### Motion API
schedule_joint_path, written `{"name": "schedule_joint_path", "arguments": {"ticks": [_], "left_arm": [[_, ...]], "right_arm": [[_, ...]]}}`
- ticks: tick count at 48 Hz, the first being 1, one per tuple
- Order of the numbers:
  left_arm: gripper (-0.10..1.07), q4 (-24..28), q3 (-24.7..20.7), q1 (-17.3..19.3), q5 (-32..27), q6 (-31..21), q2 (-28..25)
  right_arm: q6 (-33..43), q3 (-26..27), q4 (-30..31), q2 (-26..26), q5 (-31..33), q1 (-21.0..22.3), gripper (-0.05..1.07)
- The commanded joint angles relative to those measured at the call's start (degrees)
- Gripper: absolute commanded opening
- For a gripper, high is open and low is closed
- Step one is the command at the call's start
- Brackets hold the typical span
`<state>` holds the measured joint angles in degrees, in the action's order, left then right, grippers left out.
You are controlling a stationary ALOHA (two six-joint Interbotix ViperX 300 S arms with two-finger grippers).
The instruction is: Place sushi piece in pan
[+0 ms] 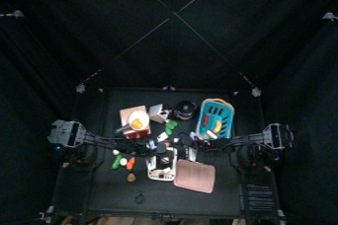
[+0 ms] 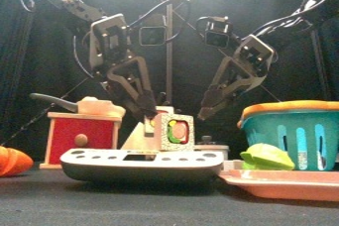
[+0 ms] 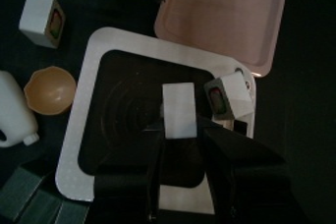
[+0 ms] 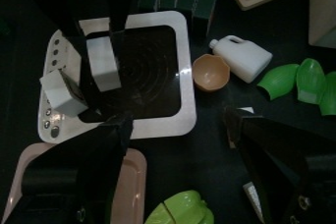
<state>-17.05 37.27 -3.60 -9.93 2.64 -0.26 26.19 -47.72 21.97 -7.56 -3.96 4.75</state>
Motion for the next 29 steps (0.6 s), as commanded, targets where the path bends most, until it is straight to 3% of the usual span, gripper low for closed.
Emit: {"name": "schedule_joint_path", "arguments": {"ticks": [1, 13, 22, 29], "left_arm": [[0.62, -0.2, 0.3, 0.2, -0.8, 0.0, 4.4], [0.62, 0.4, 4.0, 2.8, -2.1, 0.1, 14.4], [0.62, 1.7, 7.7, 10.3, -0.4, 0.0, 23.2], [0.62, 1.8, 10.6, 17.0, 5.0, 0.1, 29.3]], "right_arm": [[-0.1, 0.7, -0.1, -1.1, -0.3, 0.2, 1.03], [-0.1, 0.8, 0.1, -1.1, -0.3, 0.2, 1.03], [-0.1, 0.7, 0.2, -1.1, -0.3, 0.2, 1.03], [-0.1, 0.6, 0.2, -1.0, -0.2, 0.2, 1.03]]}}
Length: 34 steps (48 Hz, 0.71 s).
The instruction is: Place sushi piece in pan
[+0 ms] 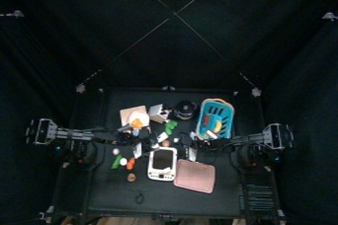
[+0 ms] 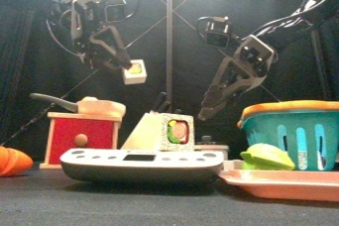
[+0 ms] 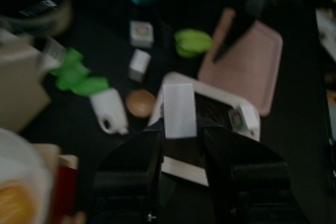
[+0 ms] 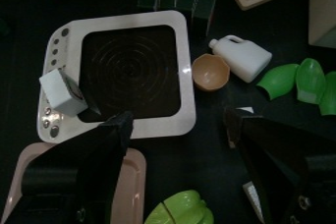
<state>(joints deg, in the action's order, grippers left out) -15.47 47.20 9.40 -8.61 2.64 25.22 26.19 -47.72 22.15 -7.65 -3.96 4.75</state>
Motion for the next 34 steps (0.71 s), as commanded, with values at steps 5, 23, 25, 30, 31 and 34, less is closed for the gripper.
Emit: {"name": "schedule_joint_path", "arguments": {"ticks": [5, 23, 25, 30, 31, 34], "left_arm": [[0.62, 0.0, 3.4, 8.9, 6.4, 0.2, 7.1], [0.63, -0.9, 7.8, 18.2, 6.0, 0.1, 6.5], [0.63, -1.0, 7.9, 18.6, 6.0, 0.1, 5.9], [0.65, -1.0, 7.7, 18.7, 5.6, 0.2, 4.6], [0.66, -1.0, 7.6, 18.7, 5.7, 0.2, 4.4], [0.70, -1.0, 7.6, 18.8, 5.7, 0.2, 3.6]], "right_arm": [[-0.1, 0.7, 0.0, -0.8, -0.3, 0.2, 1.03], [-0.4, 1.4, 0.5, 0.4, -0.2, 0.2, 1.03], [-0.4, 1.5, 0.7, 0.6, -0.2, 0.2, 1.03], [-0.4, 1.6, 0.8, 1.1, -0.2, 0.2, 1.03], [-0.4, 1.6, 0.8, 1.2, -0.2, 0.2, 1.03], [-0.4, 1.8, 0.8, 1.4, -0.2, 0.2, 1.03]]}}
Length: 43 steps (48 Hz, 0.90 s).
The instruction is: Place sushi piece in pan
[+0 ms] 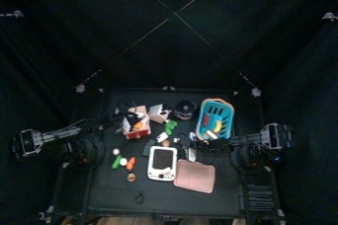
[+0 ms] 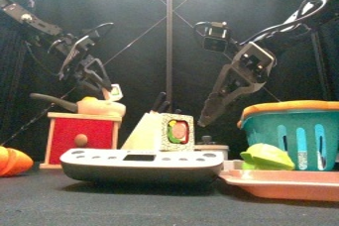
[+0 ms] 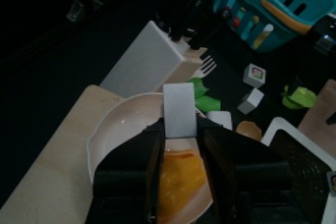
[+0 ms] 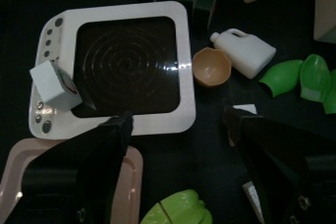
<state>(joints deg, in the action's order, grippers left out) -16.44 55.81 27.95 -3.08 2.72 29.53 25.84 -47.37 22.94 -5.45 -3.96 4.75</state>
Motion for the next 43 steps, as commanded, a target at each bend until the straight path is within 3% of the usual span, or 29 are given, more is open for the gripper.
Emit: {"name": "schedule_joint_path", "arguments": {"ticks": [1, 15, 37, 43], "left_arm": [[0.71, 0.0, -1.1, 0.4, 0.2, 0.1, -0.9], [0.91, -0.1, -1.2, 0.4, 0.6, 0.1, -2.1], [0.92, 0.0, -1.7, -2.0, 1.8, 0.1, -0.8], [0.92, 1.4, -2.7, -6.2, 4.6, 0.5, -0.7]], "right_arm": [[-0.1, 1.5, 0.0, -0.7, -0.2, 0.2, 1.03], [0.1, 1.7, 0.0, -0.5, 1.3, 0.2, 1.03], [0.2, 1.8, -0.1, -0.5, 1.3, 0.2, 1.03], [0.2, 1.8, 0.0, -0.5, 1.3, 0.2, 1.03]]}}
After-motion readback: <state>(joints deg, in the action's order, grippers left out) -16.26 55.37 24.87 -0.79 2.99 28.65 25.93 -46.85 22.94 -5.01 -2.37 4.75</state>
